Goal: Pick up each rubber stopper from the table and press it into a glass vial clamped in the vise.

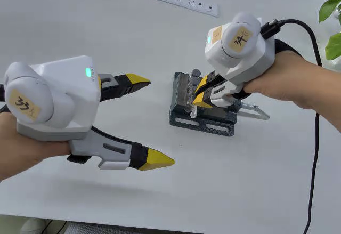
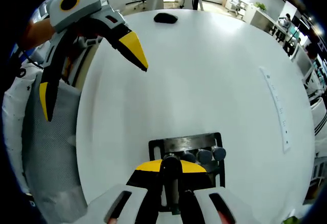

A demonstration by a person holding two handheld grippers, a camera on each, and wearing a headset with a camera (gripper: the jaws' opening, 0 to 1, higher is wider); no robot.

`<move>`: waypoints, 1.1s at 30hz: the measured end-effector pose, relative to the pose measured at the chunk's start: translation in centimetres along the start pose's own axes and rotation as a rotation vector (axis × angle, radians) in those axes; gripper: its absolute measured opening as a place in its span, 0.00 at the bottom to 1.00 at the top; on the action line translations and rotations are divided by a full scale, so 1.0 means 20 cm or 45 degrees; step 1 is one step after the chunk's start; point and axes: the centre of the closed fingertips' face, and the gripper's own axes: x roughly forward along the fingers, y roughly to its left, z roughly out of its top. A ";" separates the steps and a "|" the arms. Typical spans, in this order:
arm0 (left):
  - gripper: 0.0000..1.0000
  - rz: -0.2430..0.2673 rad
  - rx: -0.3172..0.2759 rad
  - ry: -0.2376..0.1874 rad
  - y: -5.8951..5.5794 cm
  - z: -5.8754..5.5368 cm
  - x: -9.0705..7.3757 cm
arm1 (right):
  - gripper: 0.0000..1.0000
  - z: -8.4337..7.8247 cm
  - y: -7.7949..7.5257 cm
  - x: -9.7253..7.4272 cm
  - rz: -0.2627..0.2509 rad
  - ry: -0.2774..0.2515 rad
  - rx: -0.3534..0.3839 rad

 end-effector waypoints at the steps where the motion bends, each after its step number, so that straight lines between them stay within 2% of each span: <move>1: 0.86 0.001 -0.001 -0.001 0.00 0.00 0.00 | 0.05 0.00 0.00 0.00 0.002 0.006 -0.008; 6: 0.85 0.001 -0.004 -0.003 0.00 -0.01 0.00 | 0.05 0.00 0.01 0.01 0.007 0.008 -0.012; 21: 0.84 -0.001 -0.015 -0.010 -0.01 -0.01 0.00 | 0.06 -0.01 0.01 0.02 0.012 0.073 -0.077; 33: 0.83 -0.010 -0.023 -0.015 0.00 -0.01 0.02 | 0.05 0.00 0.00 0.03 0.011 0.095 -0.056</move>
